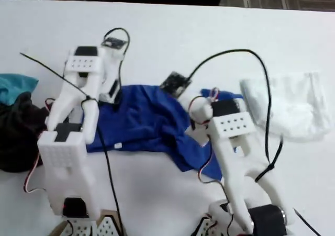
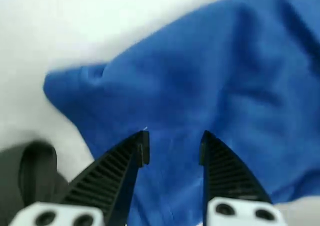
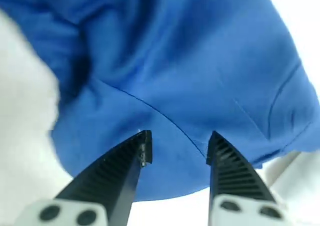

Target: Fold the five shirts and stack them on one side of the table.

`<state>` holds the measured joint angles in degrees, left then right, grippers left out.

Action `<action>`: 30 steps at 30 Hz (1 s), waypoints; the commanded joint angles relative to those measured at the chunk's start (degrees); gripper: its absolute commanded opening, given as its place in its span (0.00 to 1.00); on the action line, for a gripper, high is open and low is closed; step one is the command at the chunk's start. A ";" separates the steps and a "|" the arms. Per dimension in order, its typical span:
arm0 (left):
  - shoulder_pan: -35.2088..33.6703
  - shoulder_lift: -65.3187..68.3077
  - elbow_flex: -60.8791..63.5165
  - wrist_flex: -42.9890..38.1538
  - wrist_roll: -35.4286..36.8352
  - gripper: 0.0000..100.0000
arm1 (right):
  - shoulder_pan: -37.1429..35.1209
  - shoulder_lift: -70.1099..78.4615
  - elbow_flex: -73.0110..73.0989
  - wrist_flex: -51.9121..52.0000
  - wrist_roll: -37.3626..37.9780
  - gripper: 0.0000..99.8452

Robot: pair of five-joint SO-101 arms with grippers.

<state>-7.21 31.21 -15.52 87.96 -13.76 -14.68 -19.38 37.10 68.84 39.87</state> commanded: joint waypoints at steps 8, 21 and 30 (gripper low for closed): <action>-3.69 -13.36 -0.31 11.96 -9.14 0.19 | 2.51 10.15 -2.37 -7.25 -0.62 0.18; -0.62 -31.47 37.05 -3.60 -14.42 0.19 | 2.59 14.11 -3.16 -11.74 -0.18 0.18; -3.96 -31.56 48.75 -16.26 -16.53 0.19 | 3.91 14.20 -3.25 -15.78 -0.18 0.18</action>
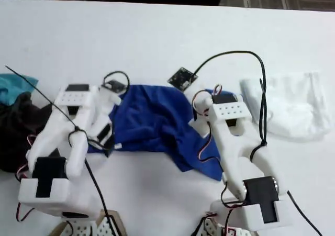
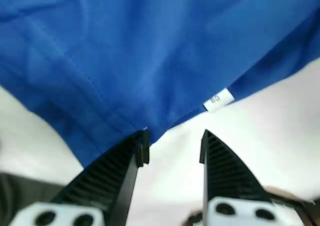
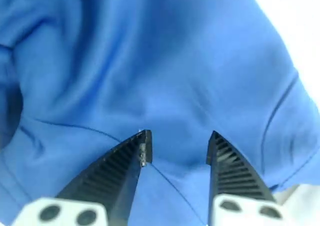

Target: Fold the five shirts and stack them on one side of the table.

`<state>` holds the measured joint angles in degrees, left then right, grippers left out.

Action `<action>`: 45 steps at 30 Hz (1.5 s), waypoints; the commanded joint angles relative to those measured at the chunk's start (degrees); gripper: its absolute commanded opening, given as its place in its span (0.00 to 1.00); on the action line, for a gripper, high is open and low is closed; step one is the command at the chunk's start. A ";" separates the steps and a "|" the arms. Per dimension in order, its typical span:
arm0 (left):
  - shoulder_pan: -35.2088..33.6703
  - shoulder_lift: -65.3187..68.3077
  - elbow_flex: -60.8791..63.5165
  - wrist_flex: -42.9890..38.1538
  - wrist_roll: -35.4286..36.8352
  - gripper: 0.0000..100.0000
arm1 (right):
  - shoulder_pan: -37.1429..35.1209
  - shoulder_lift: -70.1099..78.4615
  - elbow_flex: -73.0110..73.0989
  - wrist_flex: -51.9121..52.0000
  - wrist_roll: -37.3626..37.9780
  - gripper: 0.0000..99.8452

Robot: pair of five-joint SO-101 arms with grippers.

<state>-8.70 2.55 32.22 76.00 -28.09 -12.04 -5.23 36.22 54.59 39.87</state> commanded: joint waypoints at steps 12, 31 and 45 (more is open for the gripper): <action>-11.25 -2.81 -2.77 -3.34 -9.76 0.19 | 8.57 14.81 -7.21 -5.41 -0.09 0.18; -3.60 -2.81 -30.99 20.66 -4.84 0.19 | 2.77 6.46 -13.27 4.44 -0.70 0.18; -0.62 -2.73 -7.96 4.57 -5.01 0.19 | 2.68 6.37 -13.27 4.62 -0.35 0.18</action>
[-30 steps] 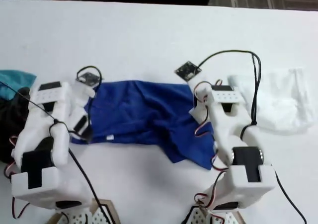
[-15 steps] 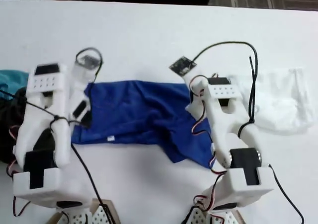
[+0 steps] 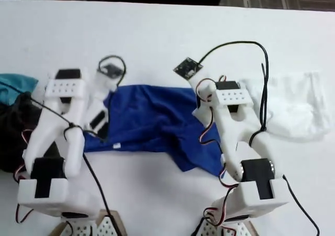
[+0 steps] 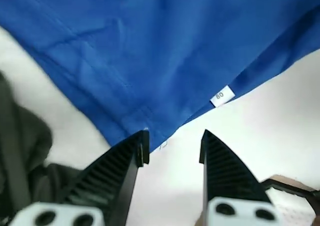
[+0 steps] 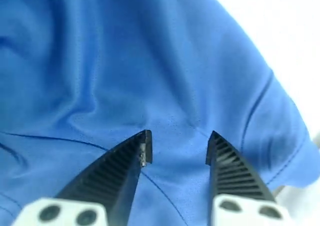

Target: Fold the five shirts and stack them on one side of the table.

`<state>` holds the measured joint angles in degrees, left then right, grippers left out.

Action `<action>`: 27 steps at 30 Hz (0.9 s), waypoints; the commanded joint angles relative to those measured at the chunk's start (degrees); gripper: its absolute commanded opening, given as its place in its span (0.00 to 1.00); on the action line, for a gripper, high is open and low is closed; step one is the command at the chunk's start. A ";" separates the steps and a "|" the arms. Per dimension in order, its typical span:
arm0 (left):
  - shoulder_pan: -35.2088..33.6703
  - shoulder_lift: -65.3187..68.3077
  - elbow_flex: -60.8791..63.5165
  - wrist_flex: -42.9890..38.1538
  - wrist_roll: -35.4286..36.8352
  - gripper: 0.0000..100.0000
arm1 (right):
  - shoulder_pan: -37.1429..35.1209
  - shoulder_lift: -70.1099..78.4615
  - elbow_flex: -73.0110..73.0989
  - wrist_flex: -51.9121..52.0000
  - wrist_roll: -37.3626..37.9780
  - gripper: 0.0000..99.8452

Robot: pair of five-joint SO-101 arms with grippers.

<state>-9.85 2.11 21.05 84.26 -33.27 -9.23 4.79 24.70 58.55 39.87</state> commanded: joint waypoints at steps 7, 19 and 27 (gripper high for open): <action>0.26 -2.29 11.12 -9.32 -0.09 0.19 | -0.13 -4.00 -1.76 0.48 -0.26 0.18; -5.98 -2.29 12.79 -14.51 -3.69 0.19 | -0.22 -4.00 -1.76 0.66 -0.44 0.18; -6.33 -2.55 11.47 -14.24 -3.52 0.19 | -0.22 -3.65 -1.76 0.57 -0.62 0.18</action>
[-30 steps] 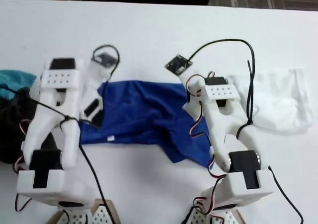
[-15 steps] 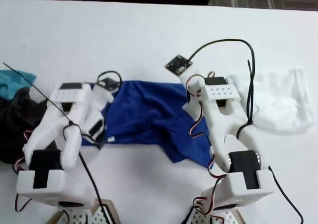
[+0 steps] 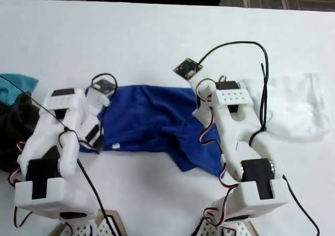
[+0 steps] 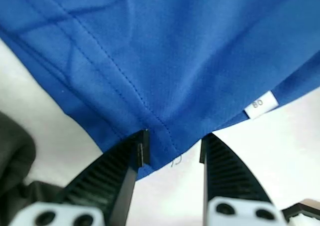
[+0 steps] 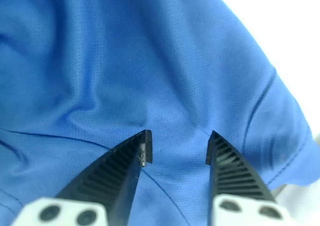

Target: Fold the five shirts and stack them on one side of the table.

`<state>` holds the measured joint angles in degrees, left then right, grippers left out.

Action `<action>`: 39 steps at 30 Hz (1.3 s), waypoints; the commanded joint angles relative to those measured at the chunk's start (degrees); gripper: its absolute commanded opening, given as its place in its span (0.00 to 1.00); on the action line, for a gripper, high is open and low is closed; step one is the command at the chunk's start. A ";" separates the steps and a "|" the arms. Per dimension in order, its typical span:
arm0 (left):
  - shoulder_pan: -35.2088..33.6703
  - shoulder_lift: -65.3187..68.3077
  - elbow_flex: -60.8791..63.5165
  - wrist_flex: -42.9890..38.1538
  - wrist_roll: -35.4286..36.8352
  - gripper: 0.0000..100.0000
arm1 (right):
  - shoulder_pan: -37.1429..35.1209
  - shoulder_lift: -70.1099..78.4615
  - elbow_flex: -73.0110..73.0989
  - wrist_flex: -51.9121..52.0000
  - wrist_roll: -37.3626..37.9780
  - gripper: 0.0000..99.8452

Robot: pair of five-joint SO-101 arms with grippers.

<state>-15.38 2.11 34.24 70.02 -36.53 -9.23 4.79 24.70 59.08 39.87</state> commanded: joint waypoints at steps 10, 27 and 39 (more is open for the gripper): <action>-0.70 -2.29 -8.48 4.66 -0.44 0.19 | -0.22 -3.65 -1.76 0.13 -0.62 0.18; -0.44 -2.29 -14.02 13.63 -0.44 0.19 | -0.22 -3.65 -1.76 -0.04 -0.62 0.18; -0.44 12.31 -14.02 8.97 -0.44 0.19 | -0.13 -3.65 -1.76 0.22 -0.62 0.18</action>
<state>-15.65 11.43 22.46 79.87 -36.53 -9.23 4.79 24.70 59.08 39.87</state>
